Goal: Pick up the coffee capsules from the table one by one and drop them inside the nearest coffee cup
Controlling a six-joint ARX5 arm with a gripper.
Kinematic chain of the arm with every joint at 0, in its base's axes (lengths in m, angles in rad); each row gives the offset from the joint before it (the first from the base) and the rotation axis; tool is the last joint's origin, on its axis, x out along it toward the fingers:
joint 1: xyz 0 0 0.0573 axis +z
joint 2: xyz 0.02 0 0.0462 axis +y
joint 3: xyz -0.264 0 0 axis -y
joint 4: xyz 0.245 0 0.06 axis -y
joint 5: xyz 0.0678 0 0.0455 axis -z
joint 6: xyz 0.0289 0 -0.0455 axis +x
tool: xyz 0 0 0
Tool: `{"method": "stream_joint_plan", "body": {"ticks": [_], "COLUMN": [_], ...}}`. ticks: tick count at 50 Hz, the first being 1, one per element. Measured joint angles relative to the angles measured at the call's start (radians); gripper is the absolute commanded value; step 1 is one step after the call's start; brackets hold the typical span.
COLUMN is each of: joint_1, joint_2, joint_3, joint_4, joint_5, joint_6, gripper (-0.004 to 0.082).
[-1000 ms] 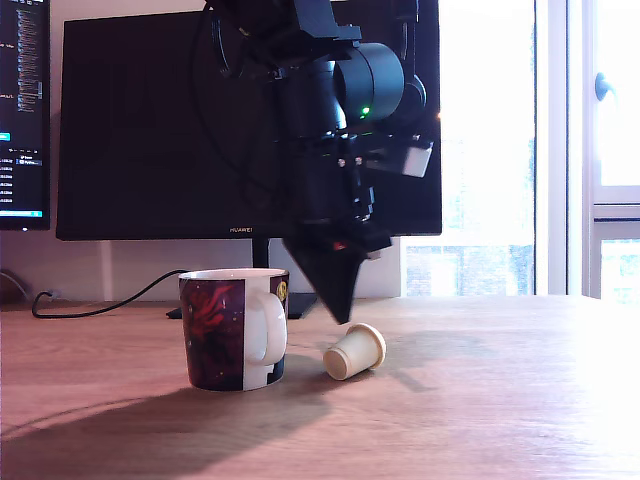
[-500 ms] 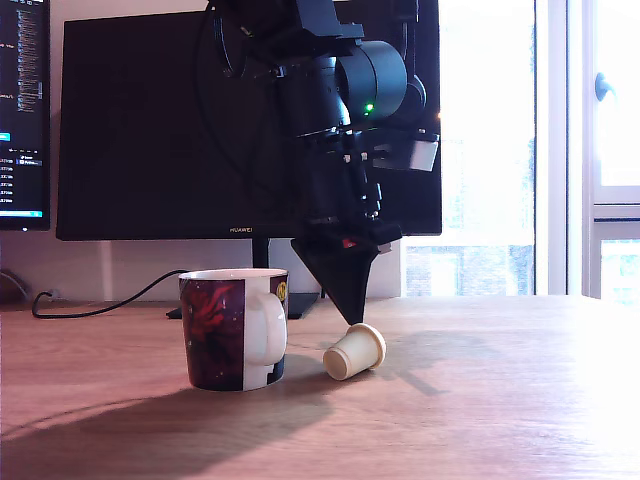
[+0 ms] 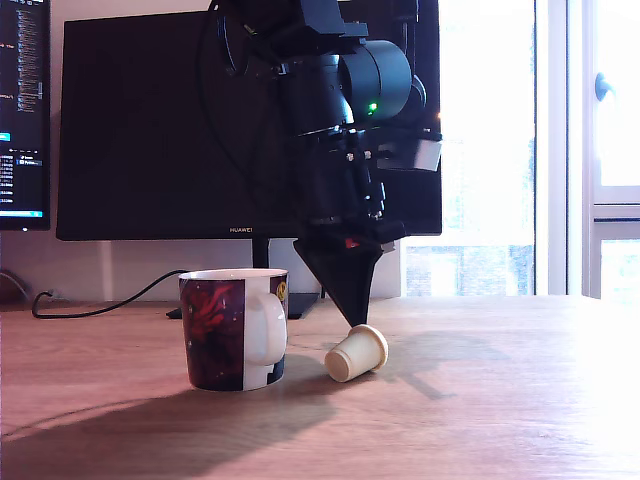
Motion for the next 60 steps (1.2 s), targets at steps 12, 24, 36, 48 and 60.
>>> {"method": "stream_joint_plan", "body": {"ticks": [12,24,36,48,60], "joint_1": [-0.019,-0.078,-0.101,-0.114,-0.16], "joint_2": [0.053,0.053,0.053,0.053,0.053], "joint_3": [0.005,0.005,0.005,0.005,0.005], "joint_4": [-0.011,-0.029,-0.056,-0.055,-0.055], "joint_5": [-0.003,0.013,0.019,0.019,0.02], "joint_6": [-0.005,-0.019,-0.023,-0.023,-0.023], "gripper": [-0.0021,-0.0021,-0.0021,-0.0021,-0.0021]}}
